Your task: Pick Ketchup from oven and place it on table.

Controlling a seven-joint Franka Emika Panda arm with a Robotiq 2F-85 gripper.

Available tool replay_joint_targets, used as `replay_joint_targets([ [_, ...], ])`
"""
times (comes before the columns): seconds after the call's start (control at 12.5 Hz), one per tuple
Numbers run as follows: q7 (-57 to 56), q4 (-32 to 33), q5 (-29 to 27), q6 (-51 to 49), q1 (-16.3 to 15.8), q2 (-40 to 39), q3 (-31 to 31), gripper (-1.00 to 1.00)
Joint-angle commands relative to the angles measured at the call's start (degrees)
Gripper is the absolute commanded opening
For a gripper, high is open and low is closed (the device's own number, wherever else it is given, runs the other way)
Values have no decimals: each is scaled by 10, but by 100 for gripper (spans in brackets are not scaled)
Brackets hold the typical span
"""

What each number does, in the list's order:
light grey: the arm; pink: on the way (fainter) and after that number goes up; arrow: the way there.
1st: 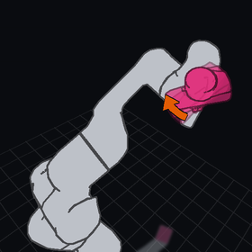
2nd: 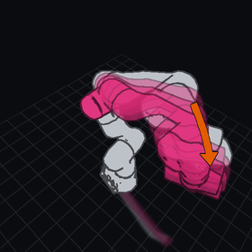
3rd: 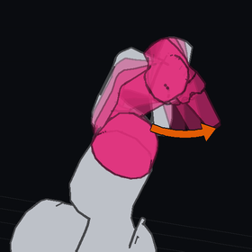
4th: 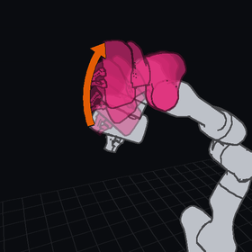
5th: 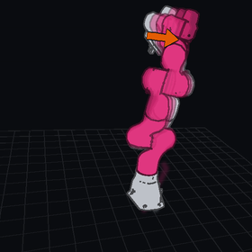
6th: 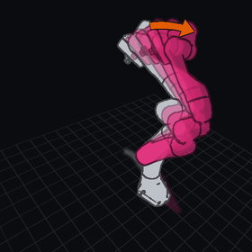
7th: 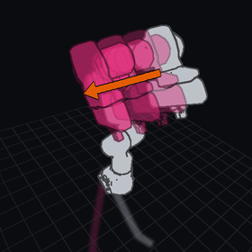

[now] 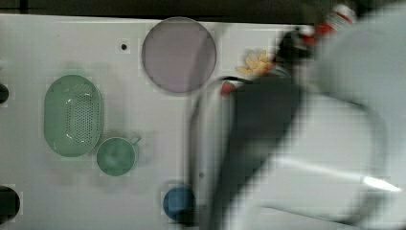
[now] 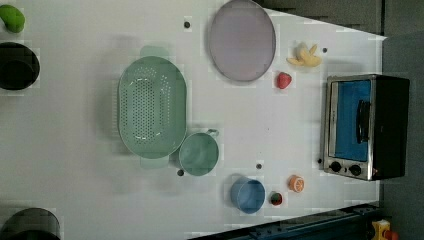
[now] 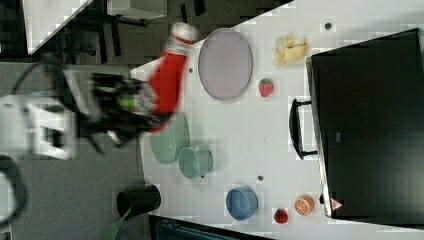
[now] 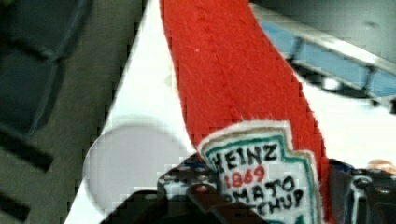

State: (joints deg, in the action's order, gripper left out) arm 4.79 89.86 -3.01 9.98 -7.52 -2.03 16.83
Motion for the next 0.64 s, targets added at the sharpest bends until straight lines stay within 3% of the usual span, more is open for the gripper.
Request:
replay_joint_targets([
  [0.08,16,73,0,-17,-11,-32,-47,24],
  [0.4,16,193,23,99,-12,-32,-52,24],
  [0.64,16,325,24,201,-12,-42,-53,24],
])
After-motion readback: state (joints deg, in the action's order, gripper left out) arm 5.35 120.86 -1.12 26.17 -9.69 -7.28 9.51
